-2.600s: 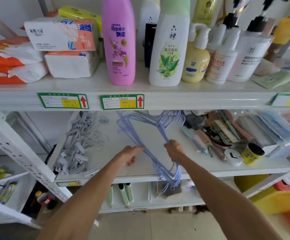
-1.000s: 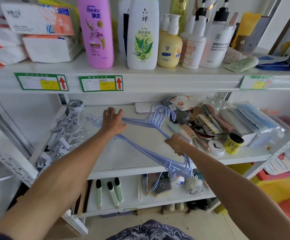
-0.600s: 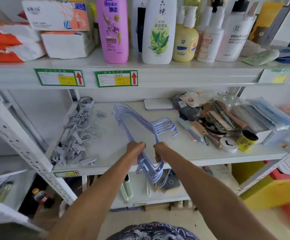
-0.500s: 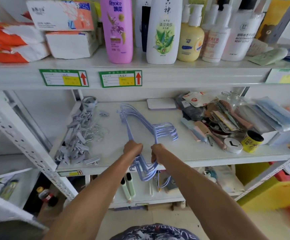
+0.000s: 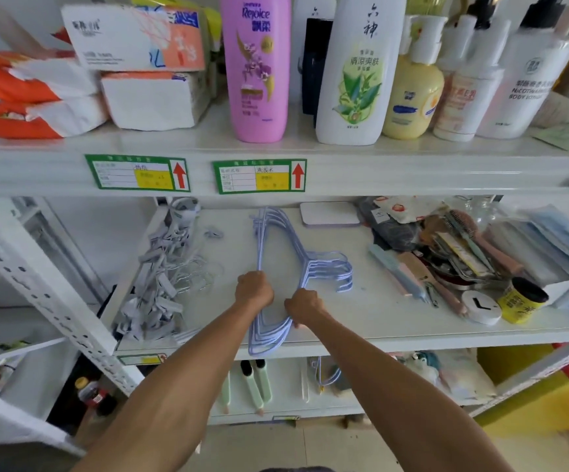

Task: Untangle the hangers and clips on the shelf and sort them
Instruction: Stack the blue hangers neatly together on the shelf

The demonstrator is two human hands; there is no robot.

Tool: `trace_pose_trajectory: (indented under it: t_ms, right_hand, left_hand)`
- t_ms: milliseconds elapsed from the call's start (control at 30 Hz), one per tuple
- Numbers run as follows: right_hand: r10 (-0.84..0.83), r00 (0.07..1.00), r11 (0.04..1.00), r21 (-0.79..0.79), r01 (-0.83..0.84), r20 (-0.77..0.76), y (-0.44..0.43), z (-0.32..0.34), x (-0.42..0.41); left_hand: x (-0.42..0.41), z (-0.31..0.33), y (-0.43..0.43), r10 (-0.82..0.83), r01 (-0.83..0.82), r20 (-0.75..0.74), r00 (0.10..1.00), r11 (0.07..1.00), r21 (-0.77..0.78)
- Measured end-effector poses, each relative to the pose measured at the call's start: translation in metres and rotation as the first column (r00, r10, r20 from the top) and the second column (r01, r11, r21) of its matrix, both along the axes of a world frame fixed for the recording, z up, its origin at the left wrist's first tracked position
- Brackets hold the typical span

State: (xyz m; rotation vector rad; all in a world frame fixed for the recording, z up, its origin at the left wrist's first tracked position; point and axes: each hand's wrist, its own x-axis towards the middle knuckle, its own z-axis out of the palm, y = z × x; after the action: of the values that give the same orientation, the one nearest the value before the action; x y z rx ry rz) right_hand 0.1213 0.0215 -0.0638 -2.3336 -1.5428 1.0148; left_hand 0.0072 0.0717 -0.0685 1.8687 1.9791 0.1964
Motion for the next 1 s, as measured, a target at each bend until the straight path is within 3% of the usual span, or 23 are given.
trace_pose_trajectory:
  t_ms: [233,467,800,900,1000]
  right_hand:
    - [0.08,0.992,0.992,0.085,-0.089,0.101,0.019,-0.004,-0.028]
    - [0.121,0.98,0.989,0.066,-0.133,0.161,0.025,-0.008,-0.052]
    - [-0.181,0.983,0.982,0.064,0.178,0.038,0.004,-0.018,-0.057]
    - [-0.189,0.982,0.982,0.019,0.189,-0.022,0.005,-0.008,-0.051]
    - [-0.113,0.993,0.994,0.014,0.113,0.026,0.002,-0.003,-0.049]
  left_hand:
    - [-0.031,-0.006,0.016,0.008,-0.008,-0.113,0.994,1.0,-0.001]
    - [-0.055,-0.011,0.02,0.047,-0.056,-0.175,0.983,0.997,-0.051]
    - [-0.04,-0.013,0.008,0.016,-0.021,-0.174,0.985,0.999,-0.028]
    - [-0.046,-0.004,0.004,-0.005,-0.002,-0.102,0.995,0.998,-0.07]
    - [-0.056,0.015,-0.001,-0.022,0.019,-0.07,0.997,0.999,-0.035]
